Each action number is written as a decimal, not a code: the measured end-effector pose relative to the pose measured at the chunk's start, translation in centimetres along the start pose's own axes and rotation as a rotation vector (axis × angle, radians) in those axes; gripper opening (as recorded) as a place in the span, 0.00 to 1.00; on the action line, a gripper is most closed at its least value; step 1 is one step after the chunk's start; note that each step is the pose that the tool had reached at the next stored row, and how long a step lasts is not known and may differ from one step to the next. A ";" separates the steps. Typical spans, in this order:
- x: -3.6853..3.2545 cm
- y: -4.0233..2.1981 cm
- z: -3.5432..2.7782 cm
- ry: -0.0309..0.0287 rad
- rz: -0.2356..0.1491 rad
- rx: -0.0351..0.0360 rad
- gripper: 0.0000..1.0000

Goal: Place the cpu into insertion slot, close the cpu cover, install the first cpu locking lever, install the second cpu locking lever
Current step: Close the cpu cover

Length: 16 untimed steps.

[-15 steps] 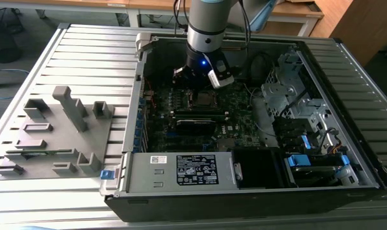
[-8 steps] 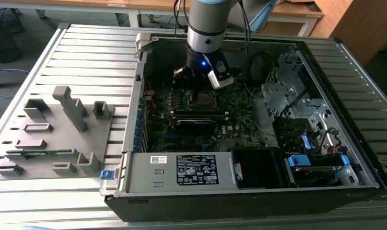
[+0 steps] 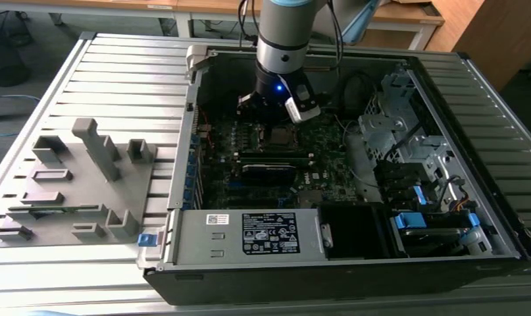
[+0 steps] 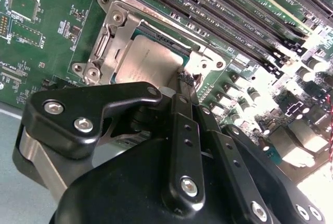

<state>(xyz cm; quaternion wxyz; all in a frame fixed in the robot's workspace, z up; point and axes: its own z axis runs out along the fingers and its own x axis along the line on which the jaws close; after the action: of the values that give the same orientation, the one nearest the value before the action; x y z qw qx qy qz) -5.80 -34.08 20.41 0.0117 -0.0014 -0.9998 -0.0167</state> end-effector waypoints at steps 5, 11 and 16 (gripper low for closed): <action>0.06 0.00 0.03 0.0000 0.000 0.0000 0.11; 0.28 0.00 0.06 -0.0006 0.000 -0.0001 0.11; 0.54 -0.01 0.20 -0.0021 0.000 0.0001 0.11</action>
<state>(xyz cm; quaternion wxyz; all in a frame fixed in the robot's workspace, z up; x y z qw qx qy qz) -6.34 -34.08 20.22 0.0107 -0.0013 -0.9998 -0.0167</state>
